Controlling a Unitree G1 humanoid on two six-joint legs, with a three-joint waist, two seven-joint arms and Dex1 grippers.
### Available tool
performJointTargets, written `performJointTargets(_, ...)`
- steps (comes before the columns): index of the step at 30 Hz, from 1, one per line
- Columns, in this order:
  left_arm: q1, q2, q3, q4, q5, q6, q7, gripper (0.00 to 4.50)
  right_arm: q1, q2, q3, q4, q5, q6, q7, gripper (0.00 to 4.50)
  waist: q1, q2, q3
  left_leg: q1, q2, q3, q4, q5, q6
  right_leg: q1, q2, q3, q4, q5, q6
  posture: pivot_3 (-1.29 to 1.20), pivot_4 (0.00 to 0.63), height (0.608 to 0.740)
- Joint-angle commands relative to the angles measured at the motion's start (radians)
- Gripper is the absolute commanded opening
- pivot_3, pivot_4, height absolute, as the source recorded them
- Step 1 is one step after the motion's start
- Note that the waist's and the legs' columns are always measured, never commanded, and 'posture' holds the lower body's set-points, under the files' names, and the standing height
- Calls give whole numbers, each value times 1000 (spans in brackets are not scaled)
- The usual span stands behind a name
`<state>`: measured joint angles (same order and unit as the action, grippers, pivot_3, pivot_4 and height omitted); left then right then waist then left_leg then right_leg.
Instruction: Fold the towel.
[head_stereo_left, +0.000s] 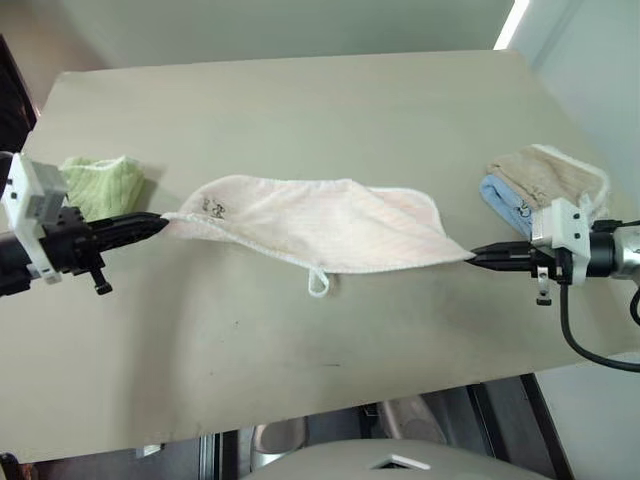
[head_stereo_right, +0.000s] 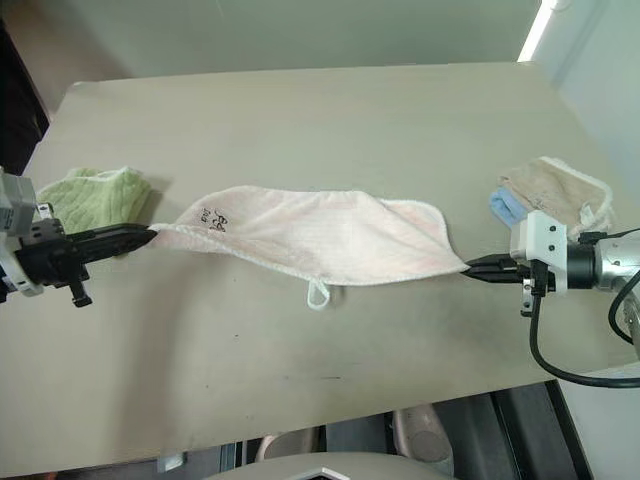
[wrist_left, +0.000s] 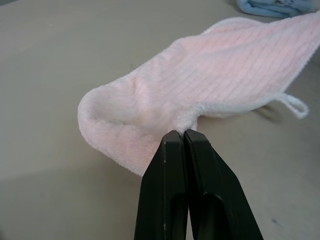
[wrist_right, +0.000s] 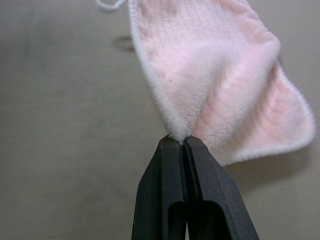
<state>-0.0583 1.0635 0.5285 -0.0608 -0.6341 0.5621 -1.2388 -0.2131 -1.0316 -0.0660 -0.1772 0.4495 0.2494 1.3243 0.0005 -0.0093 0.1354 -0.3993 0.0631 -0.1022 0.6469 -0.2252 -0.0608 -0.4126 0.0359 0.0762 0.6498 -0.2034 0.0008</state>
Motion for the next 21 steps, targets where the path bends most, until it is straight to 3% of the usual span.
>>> performJointTargets(1,36,30,54,-37,-8,19,-14,0,9,-31,-25,-33,25,34,34,26,-3,0,0,4,0,0,0,0,0,4,2,3,0,-2,3,0,150,740)
performJointTargets(7,64,38,58,-24,10,3,-10,0,-40,-28,-5,5,-12,30,41,26,-3,0,0,7,2,-1,0,-1,-2,4,10,11,-1,-2,1,0,150,740)
performJointTargets(10,47,29,32,13,76,-76,23,0,-76,-2,15,46,-69,-25,6,26,-3,0,0,5,4,-1,-1,-5,-4,0,11,11,-1,4,-10,0,150,740)
performJointTargets(15,-101,22,-29,178,160,-173,108,0,-192,12,17,178,-125,-90,-8,26,3,0,0,-4,6,0,-1,-7,-2,-14,13,10,7,2,-11,0,150,740)
performJointTargets(16,-125,22,-34,202,170,-203,107,0,-222,15,17,208,-136,-107,-12,26,3,0,0,-4,6,1,0,-7,-2,-15,13,11,10,6,-5,0,150,740)
performJointTargets(21,-250,24,-101,312,207,-265,109,0,-342,36,38,342,-178,-176,-7,26,2,0,0,-4,7,1,-1,-8,1,-17,13,11,11,6,-5,0,150,740)
